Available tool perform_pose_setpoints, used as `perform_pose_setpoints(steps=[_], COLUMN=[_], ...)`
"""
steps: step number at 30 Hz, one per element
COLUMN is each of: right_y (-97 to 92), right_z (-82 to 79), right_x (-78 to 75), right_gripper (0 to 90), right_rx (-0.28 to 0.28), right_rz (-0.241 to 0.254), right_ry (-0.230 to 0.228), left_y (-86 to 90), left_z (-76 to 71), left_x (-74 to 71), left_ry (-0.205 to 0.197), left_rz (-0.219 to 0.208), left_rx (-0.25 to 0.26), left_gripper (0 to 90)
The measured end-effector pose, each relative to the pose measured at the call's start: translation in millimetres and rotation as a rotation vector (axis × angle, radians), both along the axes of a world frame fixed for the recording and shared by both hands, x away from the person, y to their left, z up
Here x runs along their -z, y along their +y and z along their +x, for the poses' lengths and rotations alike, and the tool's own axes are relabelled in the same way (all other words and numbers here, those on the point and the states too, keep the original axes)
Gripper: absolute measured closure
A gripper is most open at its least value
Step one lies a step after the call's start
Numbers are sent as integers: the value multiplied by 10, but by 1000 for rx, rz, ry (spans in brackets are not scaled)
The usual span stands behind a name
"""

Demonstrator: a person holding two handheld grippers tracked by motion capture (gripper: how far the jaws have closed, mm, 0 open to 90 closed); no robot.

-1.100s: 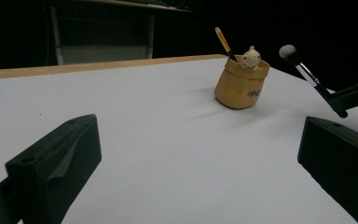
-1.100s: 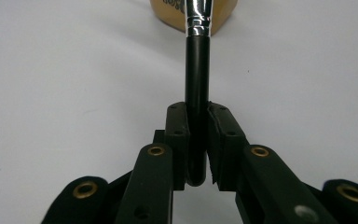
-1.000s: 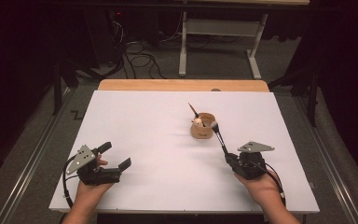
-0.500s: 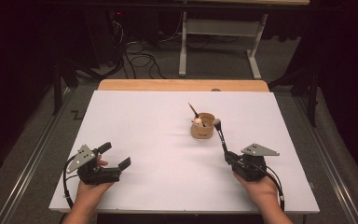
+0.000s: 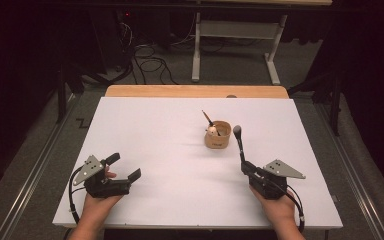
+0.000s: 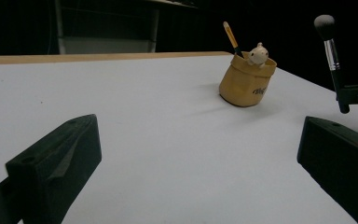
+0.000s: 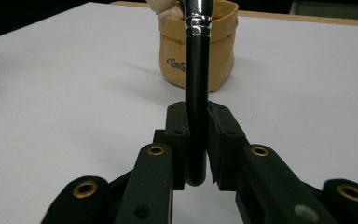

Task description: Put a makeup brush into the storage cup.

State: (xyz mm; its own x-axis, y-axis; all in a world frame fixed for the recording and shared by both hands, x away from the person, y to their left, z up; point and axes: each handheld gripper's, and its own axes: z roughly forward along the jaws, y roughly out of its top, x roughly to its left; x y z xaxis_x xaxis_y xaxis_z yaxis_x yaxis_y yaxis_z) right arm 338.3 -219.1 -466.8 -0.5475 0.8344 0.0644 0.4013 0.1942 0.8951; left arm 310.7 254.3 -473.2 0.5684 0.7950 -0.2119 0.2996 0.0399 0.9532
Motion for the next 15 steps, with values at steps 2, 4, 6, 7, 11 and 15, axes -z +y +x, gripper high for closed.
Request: perform_pose_setpoints(steps=[2, 4, 6, 7, 11, 15], right_y=[-3, -5, -3, -3, -10, -6], right_z=[-16, -27, -33, -32, -25, -47], right_x=[6, 10, 12, 10, -17, -68], right_gripper=[808, 808, 808, 808, 808, 808], right_rx=[-2, -11, -23, -26, -35, -37], right_rz=[14, 16, 3, 4, 24, 33], right_ry=[-7, -16, -21, -27, -45, -81], left_y=[-5, -14, -25, -30, -57, -67], left_z=[2, 4, 2, -3, -11, -8], left_x=[4, 8, 12, 10, 9, 11], left_ry=[2, 4, 5, 3, -3, -3], left_rz=[3, 5, 5, 9, 9, 10], left_rx=[2, 4, 5, 7, 6, 5], left_gripper=[4, 4, 4, 5, 7, 7])
